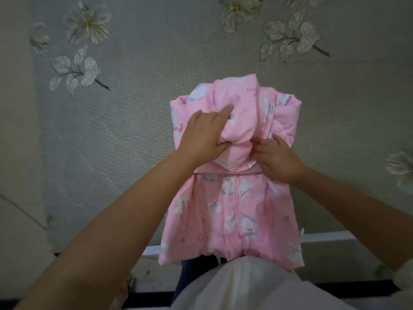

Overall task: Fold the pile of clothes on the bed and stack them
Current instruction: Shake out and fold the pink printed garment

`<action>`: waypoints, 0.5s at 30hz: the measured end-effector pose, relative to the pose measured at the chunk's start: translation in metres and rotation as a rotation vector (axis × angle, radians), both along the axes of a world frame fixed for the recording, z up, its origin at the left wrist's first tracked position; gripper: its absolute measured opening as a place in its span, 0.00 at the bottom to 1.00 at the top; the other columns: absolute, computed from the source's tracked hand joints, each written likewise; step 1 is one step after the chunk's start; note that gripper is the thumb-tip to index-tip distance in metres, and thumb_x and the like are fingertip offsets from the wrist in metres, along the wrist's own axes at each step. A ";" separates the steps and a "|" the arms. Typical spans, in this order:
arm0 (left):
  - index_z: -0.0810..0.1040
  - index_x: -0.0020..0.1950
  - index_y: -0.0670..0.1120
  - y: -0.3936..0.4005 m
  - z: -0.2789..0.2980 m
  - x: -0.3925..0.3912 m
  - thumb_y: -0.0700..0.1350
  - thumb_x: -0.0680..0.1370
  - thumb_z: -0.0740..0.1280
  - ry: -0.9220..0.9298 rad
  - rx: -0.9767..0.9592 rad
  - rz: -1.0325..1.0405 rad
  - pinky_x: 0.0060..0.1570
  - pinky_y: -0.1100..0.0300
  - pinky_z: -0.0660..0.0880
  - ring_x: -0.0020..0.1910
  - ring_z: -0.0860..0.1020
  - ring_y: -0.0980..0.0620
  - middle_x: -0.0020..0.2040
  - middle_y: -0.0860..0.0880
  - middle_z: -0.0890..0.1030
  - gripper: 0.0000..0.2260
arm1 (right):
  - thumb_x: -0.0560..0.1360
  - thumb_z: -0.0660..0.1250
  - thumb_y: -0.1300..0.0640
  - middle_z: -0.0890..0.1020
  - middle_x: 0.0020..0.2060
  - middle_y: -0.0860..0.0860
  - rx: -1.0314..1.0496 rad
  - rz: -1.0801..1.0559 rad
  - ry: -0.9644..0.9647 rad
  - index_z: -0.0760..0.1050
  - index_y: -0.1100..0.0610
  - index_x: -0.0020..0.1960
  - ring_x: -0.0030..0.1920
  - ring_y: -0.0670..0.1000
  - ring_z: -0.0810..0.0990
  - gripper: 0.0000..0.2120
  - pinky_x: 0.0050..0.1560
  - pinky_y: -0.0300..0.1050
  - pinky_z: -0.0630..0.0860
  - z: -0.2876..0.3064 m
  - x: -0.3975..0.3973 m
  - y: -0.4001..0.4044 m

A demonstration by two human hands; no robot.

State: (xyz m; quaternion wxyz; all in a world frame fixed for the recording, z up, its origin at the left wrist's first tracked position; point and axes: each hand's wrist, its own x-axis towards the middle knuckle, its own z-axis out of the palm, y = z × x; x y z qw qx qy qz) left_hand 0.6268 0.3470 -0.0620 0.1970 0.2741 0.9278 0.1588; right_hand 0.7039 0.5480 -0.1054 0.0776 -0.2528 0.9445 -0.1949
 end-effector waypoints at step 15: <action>0.76 0.50 0.39 -0.009 0.047 -0.017 0.38 0.68 0.66 0.510 0.326 0.070 0.39 0.50 0.76 0.38 0.78 0.38 0.42 0.34 0.79 0.11 | 0.64 0.64 0.72 0.82 0.48 0.64 -0.204 -0.180 0.130 0.80 0.68 0.51 0.50 0.65 0.80 0.16 0.53 0.60 0.74 0.066 -0.103 -0.024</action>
